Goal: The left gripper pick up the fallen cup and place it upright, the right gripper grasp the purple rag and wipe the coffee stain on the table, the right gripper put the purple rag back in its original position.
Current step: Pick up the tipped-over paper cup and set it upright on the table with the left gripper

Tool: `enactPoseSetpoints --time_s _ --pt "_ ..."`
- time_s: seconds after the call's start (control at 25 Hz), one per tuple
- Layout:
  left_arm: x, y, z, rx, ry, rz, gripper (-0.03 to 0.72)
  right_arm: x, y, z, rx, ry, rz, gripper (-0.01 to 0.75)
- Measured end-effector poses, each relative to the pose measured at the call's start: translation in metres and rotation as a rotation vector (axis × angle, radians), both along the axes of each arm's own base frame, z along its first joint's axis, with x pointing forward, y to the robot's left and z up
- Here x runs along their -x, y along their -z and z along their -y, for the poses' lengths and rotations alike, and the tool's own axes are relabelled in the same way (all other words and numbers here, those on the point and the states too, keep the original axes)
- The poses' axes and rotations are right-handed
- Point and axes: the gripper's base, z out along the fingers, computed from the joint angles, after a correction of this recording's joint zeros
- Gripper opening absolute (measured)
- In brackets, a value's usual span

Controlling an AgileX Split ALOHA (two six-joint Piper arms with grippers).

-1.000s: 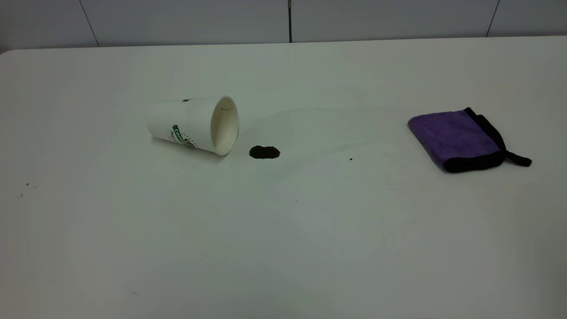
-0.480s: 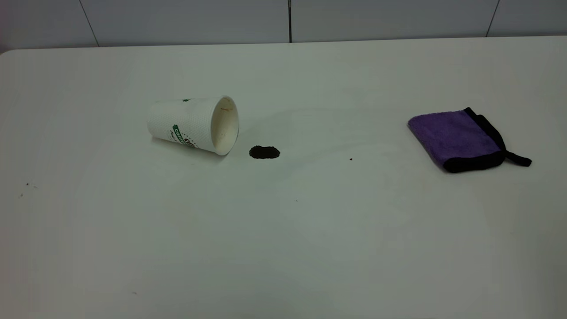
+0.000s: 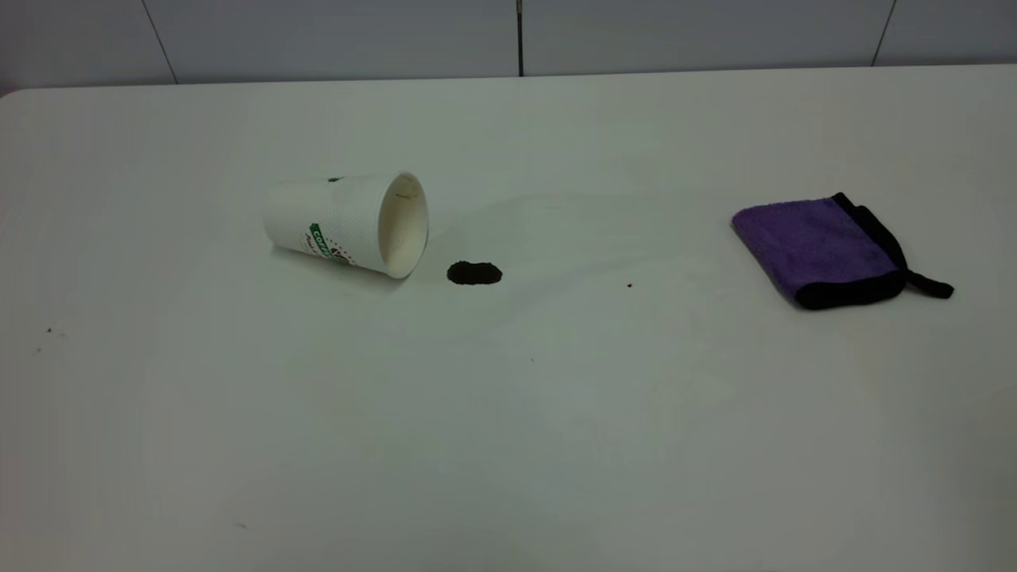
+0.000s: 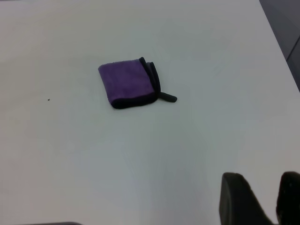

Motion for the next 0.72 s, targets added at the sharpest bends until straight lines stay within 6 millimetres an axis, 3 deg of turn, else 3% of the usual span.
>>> enactPoseSetpoints --time_s 0.72 --pt "-0.004 -0.0007 -0.0008 0.026 -0.035 -0.029 0.239 0.0 0.0 0.0 0.0 0.0 0.0 0.238"
